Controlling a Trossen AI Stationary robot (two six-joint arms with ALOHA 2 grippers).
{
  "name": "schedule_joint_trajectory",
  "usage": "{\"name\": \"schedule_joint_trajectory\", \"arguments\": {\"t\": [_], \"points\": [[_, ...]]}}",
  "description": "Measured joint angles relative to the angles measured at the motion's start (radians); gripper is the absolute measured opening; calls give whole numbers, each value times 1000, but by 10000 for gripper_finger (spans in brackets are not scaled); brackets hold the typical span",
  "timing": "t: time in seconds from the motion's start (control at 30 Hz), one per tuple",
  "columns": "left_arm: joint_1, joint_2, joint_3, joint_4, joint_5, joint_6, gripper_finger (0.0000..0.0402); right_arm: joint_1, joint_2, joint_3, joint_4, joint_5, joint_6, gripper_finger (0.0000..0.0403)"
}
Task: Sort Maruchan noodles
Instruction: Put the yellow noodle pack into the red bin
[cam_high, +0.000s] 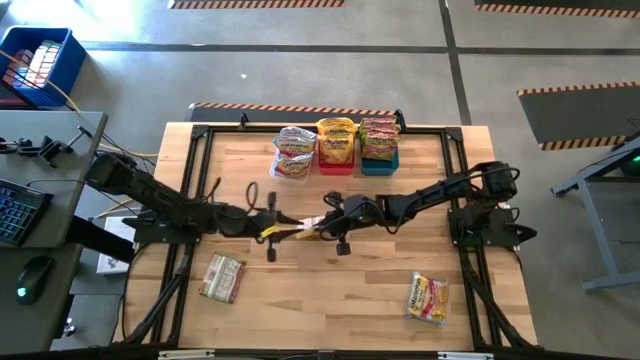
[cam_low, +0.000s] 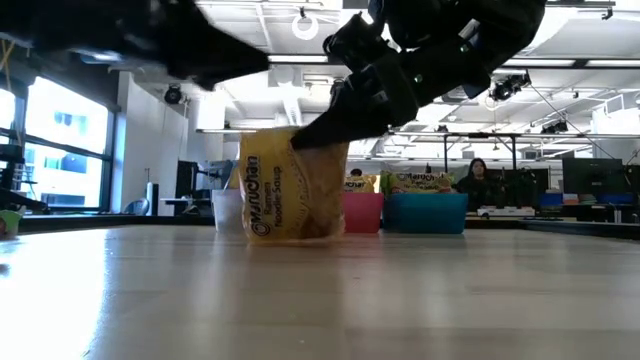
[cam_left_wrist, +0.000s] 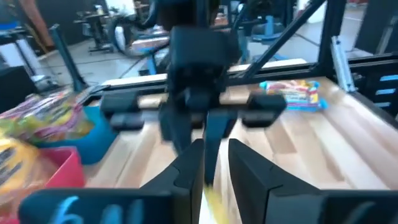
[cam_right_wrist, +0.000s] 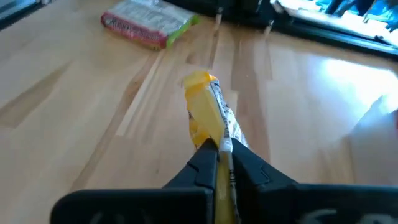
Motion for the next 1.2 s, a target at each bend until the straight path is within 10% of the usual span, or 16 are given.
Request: {"name": "schedule_joint_trajectory", "arguments": {"t": [0.4, 1.2], "points": [[-102, -106, -185, 85, -175, -3, 110, 10, -206, 0, -72, 103, -60, 0], [23, 300, 5, 247, -176, 58, 219, 61, -307, 0, -59, 123, -120, 0]]}}
